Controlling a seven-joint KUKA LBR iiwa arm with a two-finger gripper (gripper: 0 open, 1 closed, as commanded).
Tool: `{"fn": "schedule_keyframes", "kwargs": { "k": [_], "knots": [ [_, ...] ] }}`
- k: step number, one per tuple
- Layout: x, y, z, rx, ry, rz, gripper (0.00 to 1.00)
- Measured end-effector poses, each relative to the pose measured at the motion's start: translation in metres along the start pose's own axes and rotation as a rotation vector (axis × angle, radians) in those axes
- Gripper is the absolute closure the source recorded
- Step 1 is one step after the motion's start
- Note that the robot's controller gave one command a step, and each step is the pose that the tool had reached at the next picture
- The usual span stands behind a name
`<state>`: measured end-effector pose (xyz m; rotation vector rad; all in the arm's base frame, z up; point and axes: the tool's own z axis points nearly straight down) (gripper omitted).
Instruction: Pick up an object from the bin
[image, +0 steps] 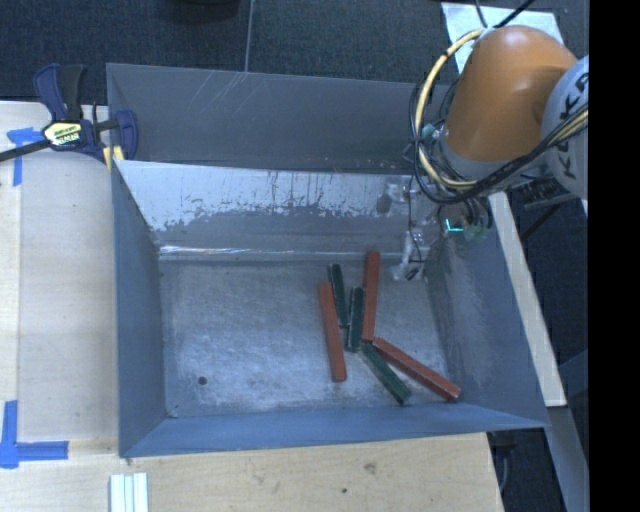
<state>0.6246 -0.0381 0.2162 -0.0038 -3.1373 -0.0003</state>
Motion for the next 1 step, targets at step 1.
{"fn": "schedule_keyframes", "kwargs": {
  "k": [1],
  "knots": [
    [0.0363, -0.0098, 0.1485, 0.001, 0.000, -0.262, 0.00]
  ]
}}
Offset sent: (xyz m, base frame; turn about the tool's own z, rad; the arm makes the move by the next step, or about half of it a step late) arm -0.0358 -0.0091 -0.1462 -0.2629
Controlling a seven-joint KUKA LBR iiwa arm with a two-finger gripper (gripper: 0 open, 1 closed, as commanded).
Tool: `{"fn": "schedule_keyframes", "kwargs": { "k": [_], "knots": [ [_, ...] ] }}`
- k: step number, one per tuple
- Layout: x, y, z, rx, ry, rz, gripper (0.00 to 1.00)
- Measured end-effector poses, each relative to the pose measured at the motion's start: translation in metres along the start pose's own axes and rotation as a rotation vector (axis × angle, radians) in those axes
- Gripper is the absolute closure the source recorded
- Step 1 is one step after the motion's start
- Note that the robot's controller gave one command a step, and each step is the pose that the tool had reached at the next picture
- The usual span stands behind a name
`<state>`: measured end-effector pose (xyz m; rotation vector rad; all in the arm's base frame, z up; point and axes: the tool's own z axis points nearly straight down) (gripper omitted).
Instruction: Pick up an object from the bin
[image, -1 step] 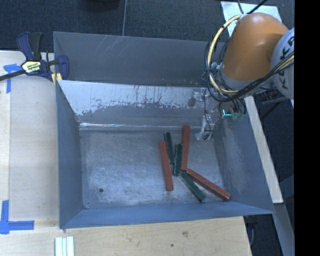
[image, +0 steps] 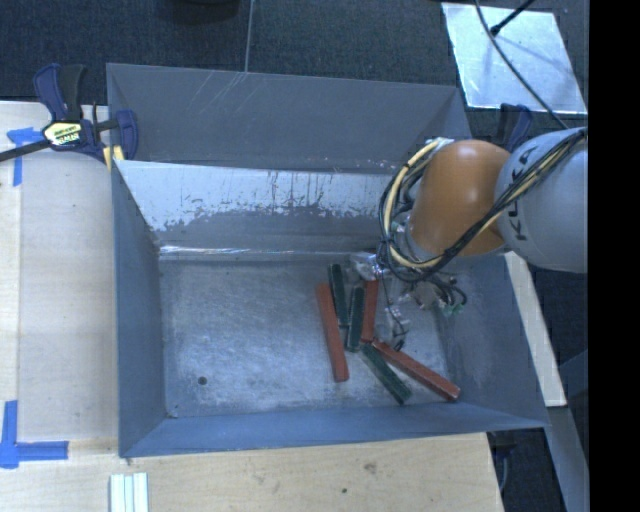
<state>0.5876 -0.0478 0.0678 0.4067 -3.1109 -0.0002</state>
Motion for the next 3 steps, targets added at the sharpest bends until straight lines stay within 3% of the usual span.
{"fn": "schedule_keyframes", "kwargs": {
  "k": [1, 2, 3],
  "knots": [
    [-0.014, -0.029, -0.003, 0.003, -0.011, -0.028, 0.00],
    [-0.014, -0.028, -0.004, 0.003, -0.011, -0.029, 1.00],
    [-0.003, -0.030, -0.159, 0.006, -0.016, -0.038, 1.00]
  ]
}}
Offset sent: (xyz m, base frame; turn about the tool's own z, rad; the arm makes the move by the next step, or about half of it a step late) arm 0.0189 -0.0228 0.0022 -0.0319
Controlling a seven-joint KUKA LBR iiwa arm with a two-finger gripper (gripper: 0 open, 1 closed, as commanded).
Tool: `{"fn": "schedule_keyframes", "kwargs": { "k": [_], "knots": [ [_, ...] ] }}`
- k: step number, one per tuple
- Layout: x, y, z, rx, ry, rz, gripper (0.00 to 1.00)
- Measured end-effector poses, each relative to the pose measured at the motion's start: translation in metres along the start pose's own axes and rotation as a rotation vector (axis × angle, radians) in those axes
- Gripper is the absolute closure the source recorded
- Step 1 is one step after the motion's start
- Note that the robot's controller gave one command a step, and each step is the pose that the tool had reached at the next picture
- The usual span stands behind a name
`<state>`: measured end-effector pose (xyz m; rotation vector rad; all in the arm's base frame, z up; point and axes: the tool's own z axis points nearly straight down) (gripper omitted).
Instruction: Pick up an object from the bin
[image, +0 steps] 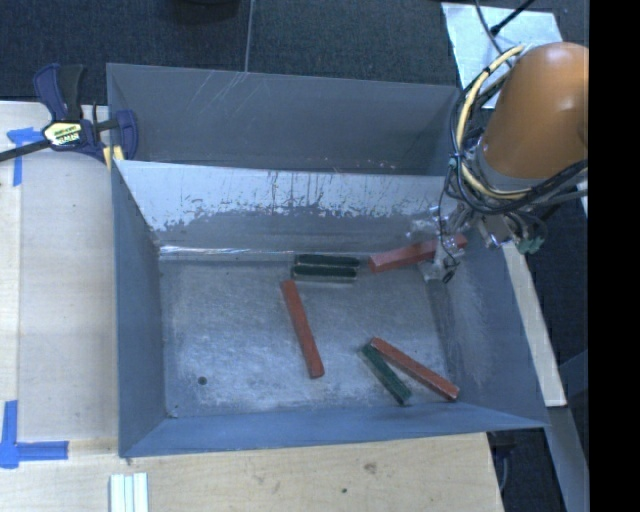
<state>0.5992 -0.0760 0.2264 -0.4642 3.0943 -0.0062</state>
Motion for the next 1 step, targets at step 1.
{"fn": "schedule_keyframes", "kwargs": {
  "k": [1],
  "knots": [
    [-0.0372, 0.1021, -0.0295, -0.008, 0.003, -0.145, 1.00]
  ]
}}
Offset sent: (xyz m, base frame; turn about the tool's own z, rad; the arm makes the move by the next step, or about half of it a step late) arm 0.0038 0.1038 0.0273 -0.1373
